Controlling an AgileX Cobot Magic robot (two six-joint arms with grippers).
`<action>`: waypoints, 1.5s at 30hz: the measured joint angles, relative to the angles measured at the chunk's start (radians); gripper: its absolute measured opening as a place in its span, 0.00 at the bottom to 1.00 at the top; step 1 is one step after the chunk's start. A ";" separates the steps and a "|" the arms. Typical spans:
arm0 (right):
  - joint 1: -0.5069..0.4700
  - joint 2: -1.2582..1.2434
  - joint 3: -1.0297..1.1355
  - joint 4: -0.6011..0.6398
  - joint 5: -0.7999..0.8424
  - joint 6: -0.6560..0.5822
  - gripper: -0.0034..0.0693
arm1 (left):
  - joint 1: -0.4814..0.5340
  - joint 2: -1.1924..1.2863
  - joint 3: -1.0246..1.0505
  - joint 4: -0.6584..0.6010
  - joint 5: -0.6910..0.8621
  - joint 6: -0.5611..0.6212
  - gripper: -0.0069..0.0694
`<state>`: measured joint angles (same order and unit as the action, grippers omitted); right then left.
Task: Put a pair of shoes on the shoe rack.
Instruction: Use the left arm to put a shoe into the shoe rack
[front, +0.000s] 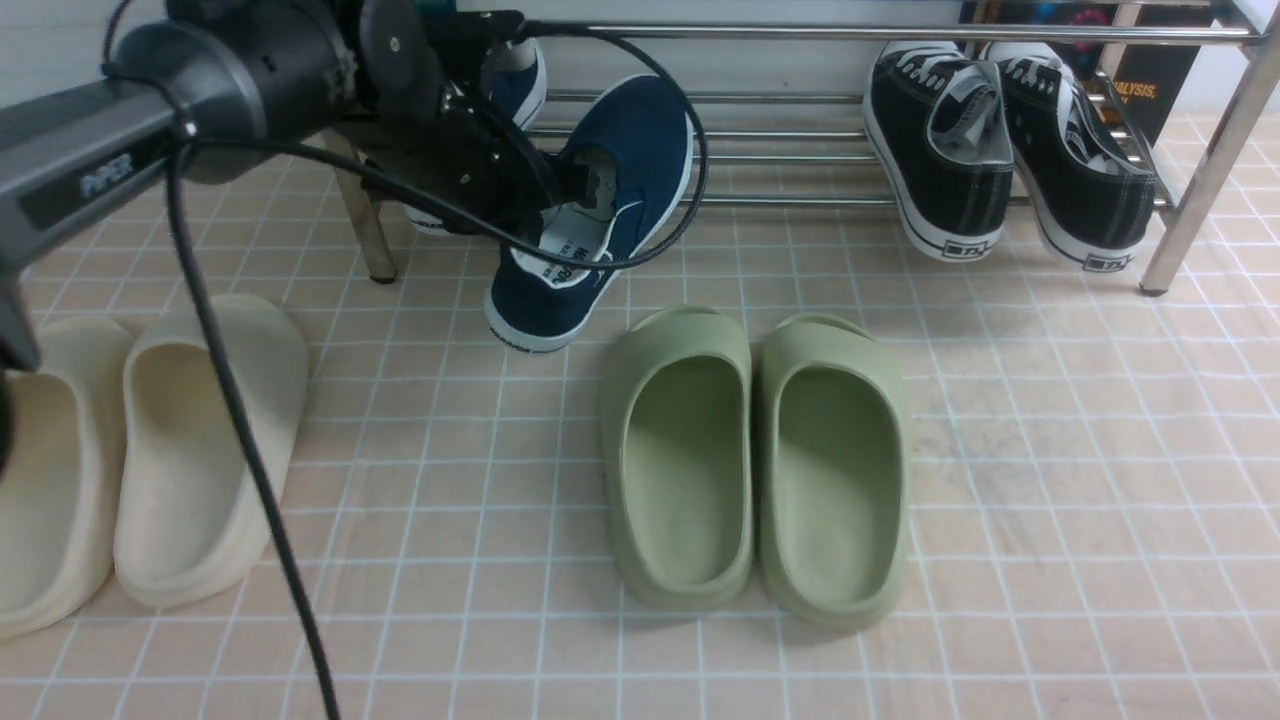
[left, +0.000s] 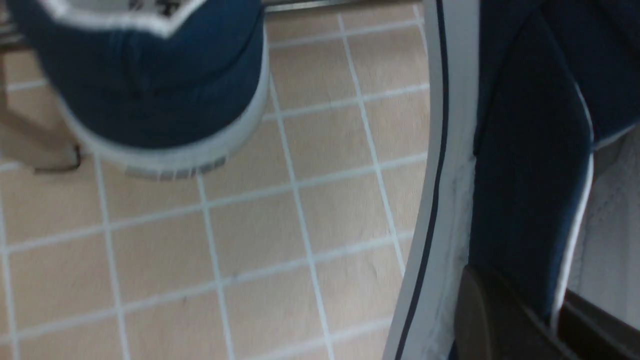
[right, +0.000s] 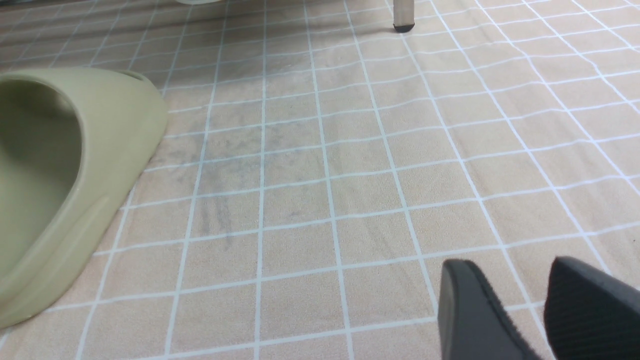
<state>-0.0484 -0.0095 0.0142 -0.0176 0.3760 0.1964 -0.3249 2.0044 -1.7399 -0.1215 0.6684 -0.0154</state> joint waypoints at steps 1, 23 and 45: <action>0.000 0.000 0.000 0.000 0.000 0.000 0.38 | 0.000 0.028 -0.040 0.003 0.000 -0.007 0.13; 0.000 0.000 0.000 0.000 0.000 0.000 0.38 | 0.000 0.232 -0.298 0.111 -0.190 -0.239 0.40; 0.000 0.000 0.000 0.000 0.000 0.000 0.38 | 0.000 0.239 -0.308 0.062 -0.016 -0.247 0.37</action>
<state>-0.0484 -0.0095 0.0142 -0.0176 0.3760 0.1964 -0.3249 2.2432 -2.0477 -0.0599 0.6525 -0.2621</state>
